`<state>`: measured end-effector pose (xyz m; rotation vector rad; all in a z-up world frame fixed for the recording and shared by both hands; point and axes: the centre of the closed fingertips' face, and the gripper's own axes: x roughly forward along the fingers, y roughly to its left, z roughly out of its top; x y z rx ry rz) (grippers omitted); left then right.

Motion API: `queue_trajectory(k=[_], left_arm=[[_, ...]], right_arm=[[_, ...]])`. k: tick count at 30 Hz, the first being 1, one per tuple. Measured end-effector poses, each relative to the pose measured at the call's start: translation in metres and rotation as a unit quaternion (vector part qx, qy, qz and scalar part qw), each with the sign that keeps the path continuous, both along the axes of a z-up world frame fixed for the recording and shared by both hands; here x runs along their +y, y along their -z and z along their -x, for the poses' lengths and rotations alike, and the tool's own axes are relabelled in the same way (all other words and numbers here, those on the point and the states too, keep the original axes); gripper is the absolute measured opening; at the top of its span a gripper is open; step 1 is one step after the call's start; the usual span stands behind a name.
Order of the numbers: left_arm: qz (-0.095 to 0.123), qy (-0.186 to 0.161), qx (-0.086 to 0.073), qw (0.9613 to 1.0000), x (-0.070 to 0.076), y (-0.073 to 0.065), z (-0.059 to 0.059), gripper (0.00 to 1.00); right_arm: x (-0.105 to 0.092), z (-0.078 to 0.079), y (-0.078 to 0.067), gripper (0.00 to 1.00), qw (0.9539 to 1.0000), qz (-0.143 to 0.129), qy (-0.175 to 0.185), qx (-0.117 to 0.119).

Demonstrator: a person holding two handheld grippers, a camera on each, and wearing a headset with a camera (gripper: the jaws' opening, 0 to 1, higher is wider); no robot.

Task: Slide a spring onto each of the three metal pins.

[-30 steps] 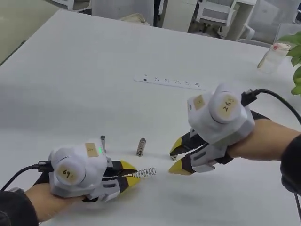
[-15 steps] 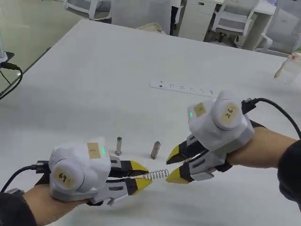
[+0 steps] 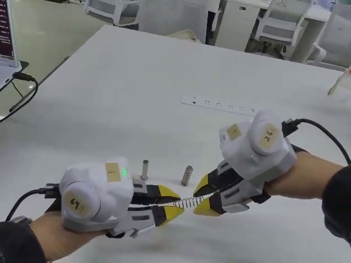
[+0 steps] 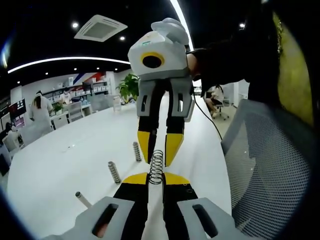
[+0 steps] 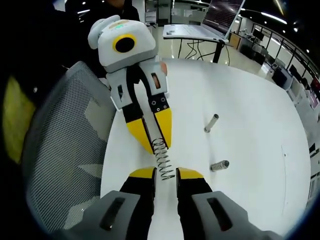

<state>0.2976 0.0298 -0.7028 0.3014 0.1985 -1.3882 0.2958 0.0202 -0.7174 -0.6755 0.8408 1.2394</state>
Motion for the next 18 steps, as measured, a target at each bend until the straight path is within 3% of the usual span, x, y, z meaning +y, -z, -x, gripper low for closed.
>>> queue_trajectory(k=[18], left_arm=[[0.012,-0.010,0.003,0.9999,0.004,-0.003,-0.002,0.02]], right_arm=[[0.006,-0.001,-0.013,0.08,0.9999,0.003,-0.005,-0.008]])
